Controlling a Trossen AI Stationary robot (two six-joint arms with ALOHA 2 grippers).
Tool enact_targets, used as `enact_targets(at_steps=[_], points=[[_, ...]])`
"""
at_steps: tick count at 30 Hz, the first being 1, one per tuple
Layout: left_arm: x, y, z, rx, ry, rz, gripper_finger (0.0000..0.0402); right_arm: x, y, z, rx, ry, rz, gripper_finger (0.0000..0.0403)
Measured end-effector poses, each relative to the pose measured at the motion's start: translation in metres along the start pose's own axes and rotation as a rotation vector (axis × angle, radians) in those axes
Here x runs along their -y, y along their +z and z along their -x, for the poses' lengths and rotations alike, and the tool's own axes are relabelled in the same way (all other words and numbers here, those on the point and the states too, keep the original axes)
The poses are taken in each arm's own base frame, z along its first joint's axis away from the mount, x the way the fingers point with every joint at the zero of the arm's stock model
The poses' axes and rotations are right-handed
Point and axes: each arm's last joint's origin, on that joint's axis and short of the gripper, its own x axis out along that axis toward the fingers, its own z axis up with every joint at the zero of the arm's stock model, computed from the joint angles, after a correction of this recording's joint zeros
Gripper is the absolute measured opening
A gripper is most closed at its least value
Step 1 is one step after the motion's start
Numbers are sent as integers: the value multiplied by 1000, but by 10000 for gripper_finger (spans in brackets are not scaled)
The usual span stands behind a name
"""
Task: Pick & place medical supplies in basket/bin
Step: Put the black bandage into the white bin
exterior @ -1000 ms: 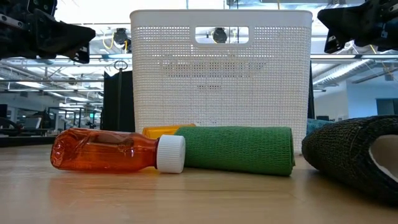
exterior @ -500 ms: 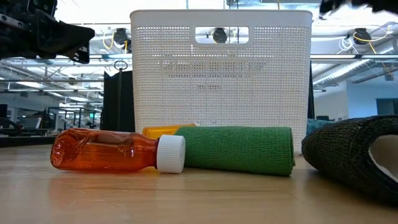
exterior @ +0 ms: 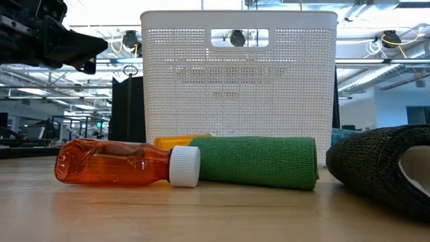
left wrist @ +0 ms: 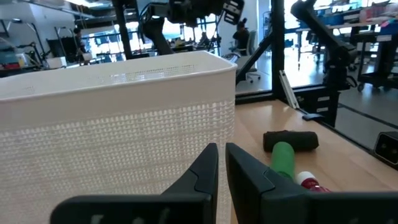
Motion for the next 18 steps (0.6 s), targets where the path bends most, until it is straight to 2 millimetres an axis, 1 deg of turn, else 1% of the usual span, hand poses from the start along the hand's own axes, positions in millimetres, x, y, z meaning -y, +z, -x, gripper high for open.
enact_targets(at_steps=[6, 13, 18], points=[[0, 0, 0, 1, 0, -5, 37, -7, 4, -9, -44, -41, 26, 0], [0, 1, 0, 5, 2, -20, 37, -16, 10, -16, -46, -3, 28, 0], [0, 1, 0, 6, 2, -23, 37, -21, 20, -26, -114, -41, 45, 0]])
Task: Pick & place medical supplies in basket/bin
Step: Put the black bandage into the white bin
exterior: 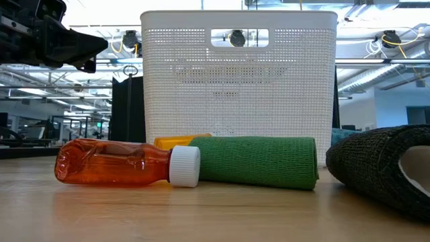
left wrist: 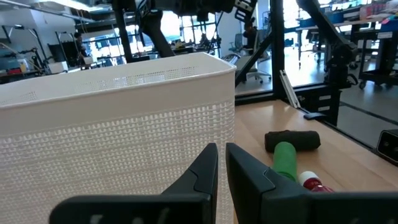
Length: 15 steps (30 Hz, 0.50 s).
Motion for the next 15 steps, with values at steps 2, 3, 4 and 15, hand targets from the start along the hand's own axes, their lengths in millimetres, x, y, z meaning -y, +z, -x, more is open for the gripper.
enact_targets(at_steps=[2, 3, 4, 15], points=[[0, 0, 0, 0, 0, 2, 37, -2, 6, -6, -42, 2, 3, 0], [0, 0, 0, 0, 0, 2, 37, -4, 10, -8, -60, 5, 0, 0], [0, 0, 0, 0, 0, 2, 37, -5, 15, -11, -72, 8, -8, 0], [0, -1, 0, -9, 0, -2, 37, -43, 62, -56, -239, 89, -56, 5]])
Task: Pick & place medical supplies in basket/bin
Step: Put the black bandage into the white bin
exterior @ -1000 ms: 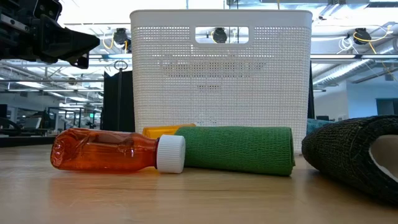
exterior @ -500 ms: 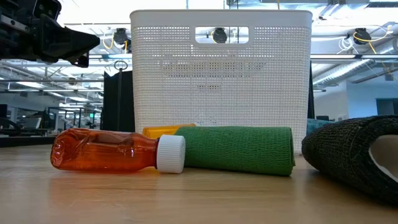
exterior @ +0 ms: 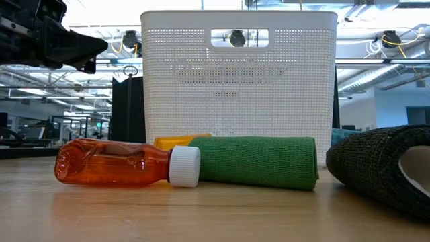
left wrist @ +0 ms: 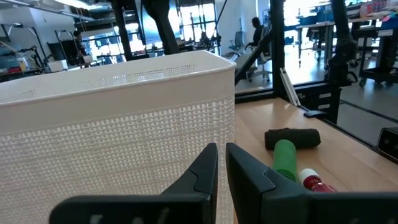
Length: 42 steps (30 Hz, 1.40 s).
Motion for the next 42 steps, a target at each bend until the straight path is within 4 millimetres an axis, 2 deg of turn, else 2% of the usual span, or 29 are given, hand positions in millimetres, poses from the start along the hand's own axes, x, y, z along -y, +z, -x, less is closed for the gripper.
enact_targets(at_steps=[4, 9, 14, 17, 23, 26, 30, 37, 40, 42], points=[[0, -1, 0, -13, -1, -12, 37, -24, 14, -15, -45, 22, -18, 35], [0, -1, 0, -16, 22, -21, 37, -63, 22, -34, -82, 83, -62, 111], [-1, -1, 0, -20, 51, -33, 37, -94, 11, -48, -136, 114, -182, 195], [-1, -1, 0, -20, 51, -46, 37, -108, 3, -53, -170, 127, -211, 229], [-2, -1, 0, -23, 65, -74, 37, -131, -21, -66, -275, 196, 34, 253], [-3, -1, 0, -28, 99, -89, 37, -125, -31, -76, -332, 160, 30, 250], [-5, -2, 0, -37, 153, -91, 37, -102, -43, -89, -455, 180, -21, 248], [-6, -2, 0, -43, 183, -105, 37, -66, -65, -105, -622, 332, 95, 253], [-6, -2, 0, -43, 183, -103, 37, -55, -67, -111, -610, 418, 152, 254], [-6, -2, 0, -43, 183, -103, 37, -55, -70, -114, -598, 474, 232, 254]])
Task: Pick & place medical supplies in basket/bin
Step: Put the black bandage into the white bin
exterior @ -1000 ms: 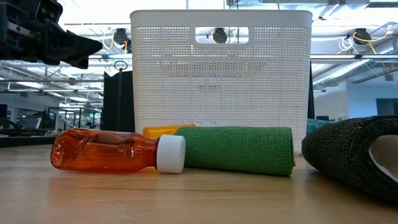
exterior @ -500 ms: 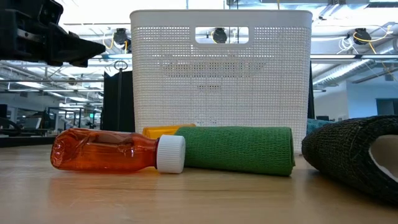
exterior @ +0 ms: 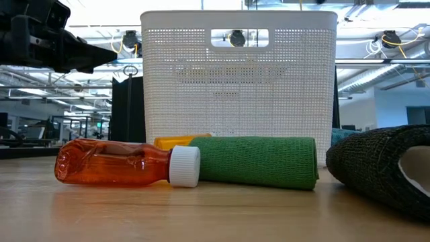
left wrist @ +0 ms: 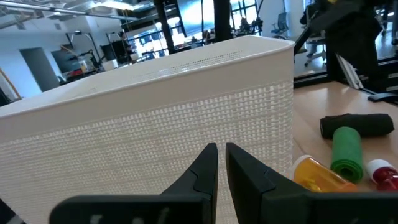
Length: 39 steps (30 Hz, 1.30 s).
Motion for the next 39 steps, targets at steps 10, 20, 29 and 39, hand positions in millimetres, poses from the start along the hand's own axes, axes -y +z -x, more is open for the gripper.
enact_targets(at_steps=[10, 20, 29, 39], points=[[0, 0, 0, -1, -1, 56, 37, -4, -10, -43, -77, 114, 267, 254], [0, 0, 0, -1, -1, 73, 37, -8, -24, -81, -191, 143, 328, 254], [0, 0, 0, -1, -2, 74, 37, -2, -38, -93, -162, 137, 287, 244], [0, 0, 0, -1, -2, 74, 37, -1, -45, -87, -154, 118, 147, 117]])
